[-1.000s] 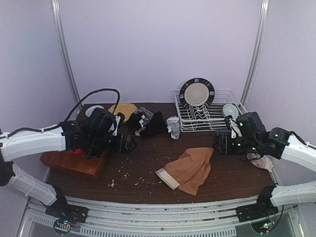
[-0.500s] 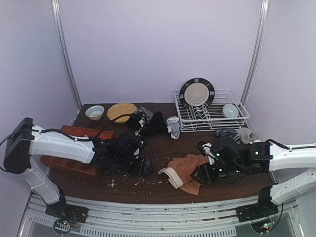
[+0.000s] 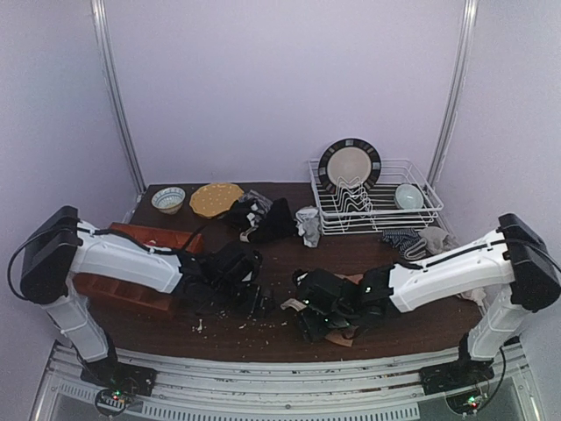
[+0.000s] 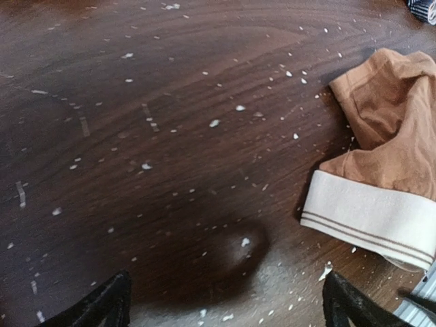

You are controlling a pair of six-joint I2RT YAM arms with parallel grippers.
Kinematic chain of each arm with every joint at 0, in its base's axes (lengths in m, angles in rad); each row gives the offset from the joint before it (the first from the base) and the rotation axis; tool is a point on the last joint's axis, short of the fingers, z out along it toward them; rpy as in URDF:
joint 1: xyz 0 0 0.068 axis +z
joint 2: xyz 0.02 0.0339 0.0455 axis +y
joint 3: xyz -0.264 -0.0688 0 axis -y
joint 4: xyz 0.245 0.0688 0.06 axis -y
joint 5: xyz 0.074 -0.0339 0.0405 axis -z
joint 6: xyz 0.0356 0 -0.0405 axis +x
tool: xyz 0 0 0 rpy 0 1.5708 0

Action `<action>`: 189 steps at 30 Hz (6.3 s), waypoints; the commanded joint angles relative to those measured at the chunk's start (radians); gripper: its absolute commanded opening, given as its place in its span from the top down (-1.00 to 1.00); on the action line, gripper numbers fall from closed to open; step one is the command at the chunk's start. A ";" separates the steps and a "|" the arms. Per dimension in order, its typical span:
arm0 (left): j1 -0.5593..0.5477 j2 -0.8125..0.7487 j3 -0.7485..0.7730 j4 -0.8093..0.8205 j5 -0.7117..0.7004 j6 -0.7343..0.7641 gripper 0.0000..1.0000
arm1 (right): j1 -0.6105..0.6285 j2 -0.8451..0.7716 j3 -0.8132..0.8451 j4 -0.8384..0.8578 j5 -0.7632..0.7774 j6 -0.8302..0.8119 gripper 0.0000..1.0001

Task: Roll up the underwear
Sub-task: Pick up the underwear from the center of the board, then place the underwear at the center of the board, then rotate the underwear at the center of the board, then pick up the underwear from the center of the board.

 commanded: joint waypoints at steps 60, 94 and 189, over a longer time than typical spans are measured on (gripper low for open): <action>-0.010 -0.712 -0.165 -0.335 -0.335 -0.054 -0.88 | -0.481 -0.163 -0.095 0.008 -0.616 -0.079 -0.26; 0.025 0.294 0.404 0.046 0.114 0.346 -0.53 | -0.169 -0.498 -0.345 -0.279 -0.016 0.151 -0.21; -0.191 -0.484 -0.393 -0.124 -0.199 -0.393 -0.31 | -0.091 0.604 0.868 -0.328 -0.070 0.127 -0.19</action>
